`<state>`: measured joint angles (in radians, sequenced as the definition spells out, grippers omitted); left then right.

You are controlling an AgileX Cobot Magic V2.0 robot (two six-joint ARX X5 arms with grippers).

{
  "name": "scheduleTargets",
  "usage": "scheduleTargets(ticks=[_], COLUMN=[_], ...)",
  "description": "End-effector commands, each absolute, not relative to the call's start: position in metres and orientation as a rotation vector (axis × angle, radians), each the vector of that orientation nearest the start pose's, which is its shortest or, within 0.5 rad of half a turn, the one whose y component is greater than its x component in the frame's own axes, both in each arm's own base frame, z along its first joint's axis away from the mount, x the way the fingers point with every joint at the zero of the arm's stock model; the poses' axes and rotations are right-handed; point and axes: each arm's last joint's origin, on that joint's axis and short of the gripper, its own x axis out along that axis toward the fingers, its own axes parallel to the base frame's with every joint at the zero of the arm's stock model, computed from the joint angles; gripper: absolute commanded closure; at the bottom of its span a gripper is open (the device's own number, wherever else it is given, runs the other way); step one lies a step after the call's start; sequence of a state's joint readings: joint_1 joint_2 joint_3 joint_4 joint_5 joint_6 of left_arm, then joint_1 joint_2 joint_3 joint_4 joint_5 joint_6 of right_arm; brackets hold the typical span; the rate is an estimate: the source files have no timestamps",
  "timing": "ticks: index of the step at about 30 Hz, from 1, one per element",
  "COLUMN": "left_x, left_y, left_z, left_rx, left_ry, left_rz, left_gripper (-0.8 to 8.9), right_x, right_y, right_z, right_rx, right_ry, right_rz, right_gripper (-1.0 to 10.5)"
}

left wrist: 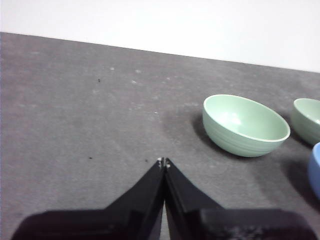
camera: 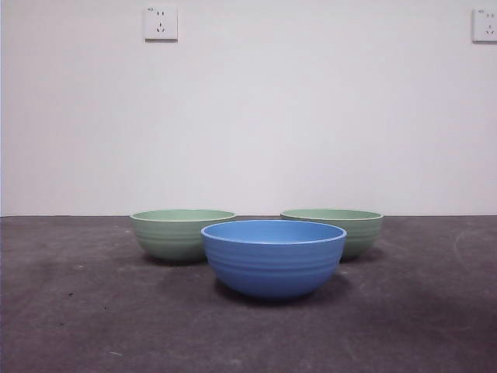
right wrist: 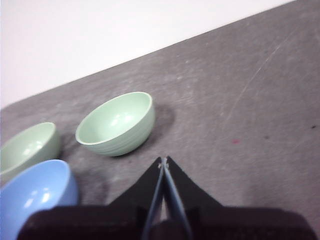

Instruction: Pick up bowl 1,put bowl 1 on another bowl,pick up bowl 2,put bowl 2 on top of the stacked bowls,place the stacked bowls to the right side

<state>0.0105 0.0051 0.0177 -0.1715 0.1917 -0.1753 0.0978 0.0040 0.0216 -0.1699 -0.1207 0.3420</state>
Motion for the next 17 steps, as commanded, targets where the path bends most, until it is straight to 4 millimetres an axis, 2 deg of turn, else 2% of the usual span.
scheduleTargets(ticks=[1,8,12,17], left_x=[0.094,0.085,0.084,0.090], left_y=[-0.005,-0.007,-0.008,-0.011], left_z=[0.158,0.202,0.227,0.256], left_rx=[-0.254,-0.277,-0.277,-0.212], left_ry=[0.167,0.127,0.181,0.283], left_rz=[-0.196,-0.265,-0.271,-0.395], left_gripper=[8.22,8.21,8.21,8.22], right_x=[0.092,0.089,0.092,0.100], right_y=[0.013,0.013,0.014,0.019], right_z=[0.170,0.211,0.236,0.271], right_rx=[0.412,0.411,0.385,0.294], right_ry=[0.144,0.113,0.186,0.329], right_rz=[0.208,0.216,0.246,0.390], right_gripper=[9.6,9.6,9.6,9.6])
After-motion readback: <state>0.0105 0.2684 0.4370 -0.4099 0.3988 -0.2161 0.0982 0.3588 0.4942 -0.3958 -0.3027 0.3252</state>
